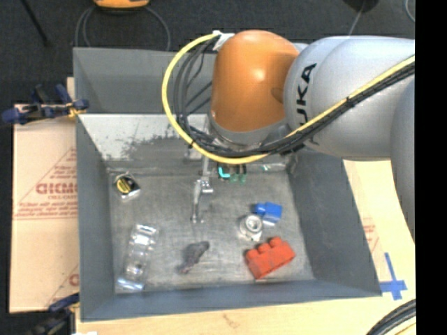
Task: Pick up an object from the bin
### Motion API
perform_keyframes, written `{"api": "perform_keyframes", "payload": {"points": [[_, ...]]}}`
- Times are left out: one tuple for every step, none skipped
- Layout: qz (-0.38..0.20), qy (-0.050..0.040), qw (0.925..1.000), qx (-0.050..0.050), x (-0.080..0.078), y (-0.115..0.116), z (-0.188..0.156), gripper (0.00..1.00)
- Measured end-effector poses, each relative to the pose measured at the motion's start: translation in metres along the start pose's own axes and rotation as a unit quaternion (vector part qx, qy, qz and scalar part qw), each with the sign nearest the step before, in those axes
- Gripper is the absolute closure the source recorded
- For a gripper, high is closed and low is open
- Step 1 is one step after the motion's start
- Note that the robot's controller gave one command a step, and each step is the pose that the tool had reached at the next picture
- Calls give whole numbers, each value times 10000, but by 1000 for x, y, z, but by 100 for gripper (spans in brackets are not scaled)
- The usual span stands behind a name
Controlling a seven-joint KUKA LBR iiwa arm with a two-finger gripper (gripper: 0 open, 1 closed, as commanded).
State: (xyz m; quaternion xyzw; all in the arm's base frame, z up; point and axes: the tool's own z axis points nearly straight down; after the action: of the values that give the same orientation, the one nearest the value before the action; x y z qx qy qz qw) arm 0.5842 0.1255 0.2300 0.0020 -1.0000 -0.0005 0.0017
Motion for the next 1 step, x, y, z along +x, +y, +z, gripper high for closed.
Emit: {"api": "perform_keyframes", "payload": {"points": [[199, 17, 9998, 7, 29, -18, 95, 0]]}}
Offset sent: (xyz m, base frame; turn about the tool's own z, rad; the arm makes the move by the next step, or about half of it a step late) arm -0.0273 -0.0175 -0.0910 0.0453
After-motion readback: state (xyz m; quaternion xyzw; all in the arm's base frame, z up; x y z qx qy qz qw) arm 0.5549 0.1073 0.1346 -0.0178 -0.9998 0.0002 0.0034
